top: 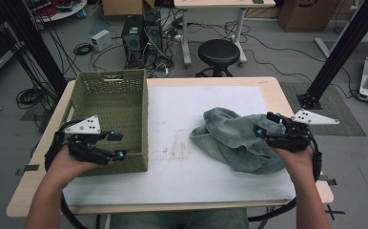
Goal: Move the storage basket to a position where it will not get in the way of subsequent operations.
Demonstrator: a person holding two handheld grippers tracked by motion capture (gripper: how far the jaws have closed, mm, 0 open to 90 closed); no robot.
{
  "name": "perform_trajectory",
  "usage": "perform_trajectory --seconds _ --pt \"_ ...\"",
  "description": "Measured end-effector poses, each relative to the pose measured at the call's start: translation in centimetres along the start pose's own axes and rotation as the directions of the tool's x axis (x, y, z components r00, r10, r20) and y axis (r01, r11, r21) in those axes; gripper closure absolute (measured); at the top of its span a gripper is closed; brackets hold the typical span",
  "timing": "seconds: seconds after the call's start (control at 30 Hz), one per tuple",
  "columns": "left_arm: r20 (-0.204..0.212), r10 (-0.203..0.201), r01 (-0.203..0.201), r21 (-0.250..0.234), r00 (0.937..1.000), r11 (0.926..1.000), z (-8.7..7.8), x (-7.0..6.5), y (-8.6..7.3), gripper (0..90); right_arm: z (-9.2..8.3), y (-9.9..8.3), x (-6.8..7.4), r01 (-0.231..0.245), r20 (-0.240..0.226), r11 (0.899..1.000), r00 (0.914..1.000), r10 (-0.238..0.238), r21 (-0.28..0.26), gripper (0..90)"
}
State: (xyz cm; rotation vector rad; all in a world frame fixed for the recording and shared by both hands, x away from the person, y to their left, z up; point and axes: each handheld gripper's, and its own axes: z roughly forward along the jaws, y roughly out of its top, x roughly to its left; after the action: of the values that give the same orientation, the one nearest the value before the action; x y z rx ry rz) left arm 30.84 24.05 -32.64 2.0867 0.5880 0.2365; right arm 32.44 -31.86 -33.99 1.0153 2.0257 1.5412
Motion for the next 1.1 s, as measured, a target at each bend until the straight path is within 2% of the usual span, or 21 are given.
perform_trajectory --seconds 0.13,0.3,0.43,0.53,0.6,0.63,0.77,0.83,0.9,0.93,0.97,1.03,1.1 --pt "-0.021 -0.022 0.021 -0.010 0.9995 0.9997 0.9 0.4 1.0 34.6 -0.2 0.0 0.0 -0.003 0.001 1.000 1.0000 0.003 -0.005 20.8" --pt "-0.075 -0.050 0.047 -0.045 0.9959 0.9979 0.2 1.0 1.2 32.7 -0.5 -0.1 -0.3 -0.008 0.006 1.000 0.9999 0.008 -0.012 20.8" --pt "-0.151 -0.081 0.070 -0.071 0.9852 0.9950 -1.6 2.0 0.8 29.2 -0.7 -0.2 -0.4 -0.012 0.010 1.000 0.9999 0.012 -0.013 20.8" --pt "-0.213 -0.113 0.090 -0.114 0.9704 0.9893 -3.3 3.0 0.3 28.4 -0.7 -0.2 -0.4 -0.011 0.011 1.000 0.9999 0.011 -0.012 20.8" --pt "-0.261 -0.138 0.103 -0.143 0.9556 0.9843 -4.6 3.7 -0.1 28.3 -0.7 -0.2 -0.4 -0.013 0.013 1.000 0.9998 0.013 -0.013 20.8" --pt "-0.288 -0.159 0.115 -0.162 0.9444 0.9800 -5.2 4.1 -0.4 28.4 -0.7 -0.2 -0.4 -0.011 0.012 1.000 0.9999 0.011 -0.012 20.8" --pt "-0.359 -0.219 0.150 -0.211 0.9072 0.9660 -7.4 5.5 -1.8 28.4 -0.5 -0.2 -0.3 -0.012 0.012 1.000 0.9999 0.012 -0.008 20.8" --pt "-0.395 -0.245 0.168 -0.219 0.8855 0.9611 -8.3 6.2 -2.7 27.7 -0.4 -0.2 -0.2 -0.014 0.011 1.000 0.9998 0.014 -0.006 20.8" --pt "-0.412 -0.267 0.187 -0.224 0.8715 0.9566 -8.7 6.8 -3.4 27.6 -0.3 -0.2 -0.2 -0.010 0.014 1.000 0.9998 0.010 -0.004 20.8" --pt "-0.423 -0.283 0.201 -0.229 0.8607 0.9525 -9.0 7.2 -4.0 27.6 -0.3 -0.2 -0.2 -0.013 0.016 1.000 0.9998 0.013 -0.004 20.8" --pt "-0.430 -0.295 0.212 -0.230 0.8533 0.9499 -9.1 7.5 -4.3 27.7 -0.2 -0.2 -0.2 -0.014 0.016 1.000 0.9998 0.014 -0.003 20.8" --pt "-0.451 -0.327 0.245 -0.231 0.8303 0.9416 -9.3 8.2 -5.1 27.7 -0.2 -0.2 -0.2 -0.019 0.017 1.000 0.9997 0.019 0.001 20.8" --pt "-0.459 -0.352 0.273 -0.232 0.8155 0.9337 -9.3 8.9 -5.7 27.6 -0.2 -0.2 -0.2 -0.015 0.016 1.000 0.9998 0.015 -0.001 20.8"
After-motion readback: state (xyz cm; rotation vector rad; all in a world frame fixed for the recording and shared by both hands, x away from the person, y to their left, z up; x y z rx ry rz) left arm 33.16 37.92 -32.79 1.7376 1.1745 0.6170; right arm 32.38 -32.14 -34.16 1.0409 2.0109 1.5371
